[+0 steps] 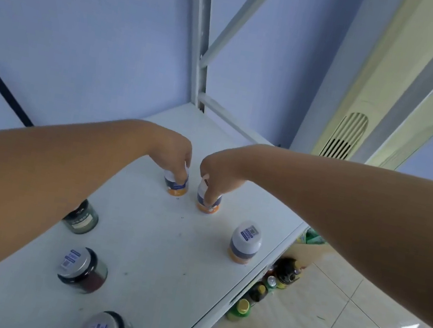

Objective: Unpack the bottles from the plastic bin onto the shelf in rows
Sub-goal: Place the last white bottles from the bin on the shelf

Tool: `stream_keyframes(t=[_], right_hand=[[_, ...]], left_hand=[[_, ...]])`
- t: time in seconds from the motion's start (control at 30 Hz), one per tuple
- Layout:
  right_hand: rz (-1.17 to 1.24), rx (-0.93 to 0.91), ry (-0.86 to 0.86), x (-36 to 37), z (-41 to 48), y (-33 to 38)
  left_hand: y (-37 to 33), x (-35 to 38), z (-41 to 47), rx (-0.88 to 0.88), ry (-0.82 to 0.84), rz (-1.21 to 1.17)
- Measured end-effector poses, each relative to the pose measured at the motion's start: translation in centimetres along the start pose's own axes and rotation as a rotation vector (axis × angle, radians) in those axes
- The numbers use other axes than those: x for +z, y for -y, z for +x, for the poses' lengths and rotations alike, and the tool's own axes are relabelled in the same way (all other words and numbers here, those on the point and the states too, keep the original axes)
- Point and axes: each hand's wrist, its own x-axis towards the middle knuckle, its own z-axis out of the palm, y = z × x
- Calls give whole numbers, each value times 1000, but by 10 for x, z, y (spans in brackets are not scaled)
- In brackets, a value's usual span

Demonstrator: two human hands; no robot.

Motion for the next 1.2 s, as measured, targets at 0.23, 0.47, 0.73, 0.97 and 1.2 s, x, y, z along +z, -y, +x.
stream_keyframes(t=[0.23, 0.47, 0.73, 0.97, 1.2], right_hand=[[-15, 62, -72, -27, -62, -28], [179, 156, -143, -12, -185, -112], [318, 354, 4, 134, -290, -215], [438, 524, 236, 310, -323, -258], [742, 608, 336, 477, -307, -240]], left_hand=[[-38, -51, -28, 20, -112, 66], [-173, -97, -54, 122, -211, 161], [-359, -40, -44, 373, -126, 264], [-453, 71, 17, 530, 163, 309], [-474, 234, 87, 564, 471, 233]])
